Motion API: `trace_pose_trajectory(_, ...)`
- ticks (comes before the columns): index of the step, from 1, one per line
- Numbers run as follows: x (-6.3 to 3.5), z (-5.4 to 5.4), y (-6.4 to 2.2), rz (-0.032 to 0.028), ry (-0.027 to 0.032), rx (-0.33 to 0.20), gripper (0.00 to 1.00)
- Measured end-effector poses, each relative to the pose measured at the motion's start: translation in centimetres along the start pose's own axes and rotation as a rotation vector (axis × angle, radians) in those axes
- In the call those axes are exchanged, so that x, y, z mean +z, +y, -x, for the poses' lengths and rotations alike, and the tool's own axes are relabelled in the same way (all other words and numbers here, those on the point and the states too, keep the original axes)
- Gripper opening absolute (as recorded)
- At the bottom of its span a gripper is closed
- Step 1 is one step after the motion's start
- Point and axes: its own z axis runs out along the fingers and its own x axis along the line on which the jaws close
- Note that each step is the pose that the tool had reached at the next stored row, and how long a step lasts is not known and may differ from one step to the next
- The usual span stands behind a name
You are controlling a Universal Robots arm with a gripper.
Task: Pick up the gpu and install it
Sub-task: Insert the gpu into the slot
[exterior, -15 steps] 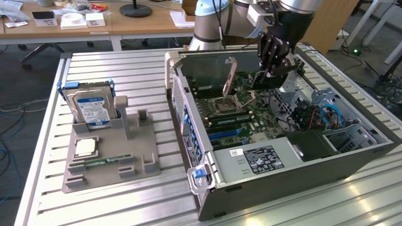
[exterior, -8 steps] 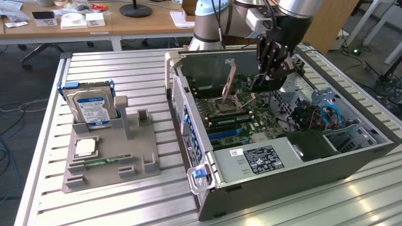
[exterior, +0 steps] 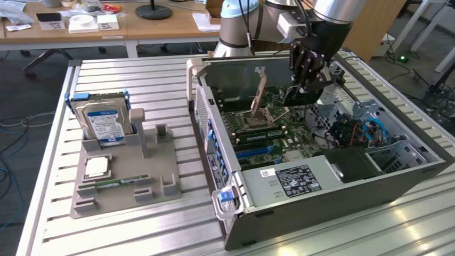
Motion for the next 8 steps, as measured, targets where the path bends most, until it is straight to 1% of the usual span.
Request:
trace_pose_trajectory(5,0.30,-0.02,0.30,-0.0001,-0.0003,0.000,0.26)
trace_pose_trajectory(8,0.67,-0.05,0.43,-0.0001,-0.0002,0.000,0.26)
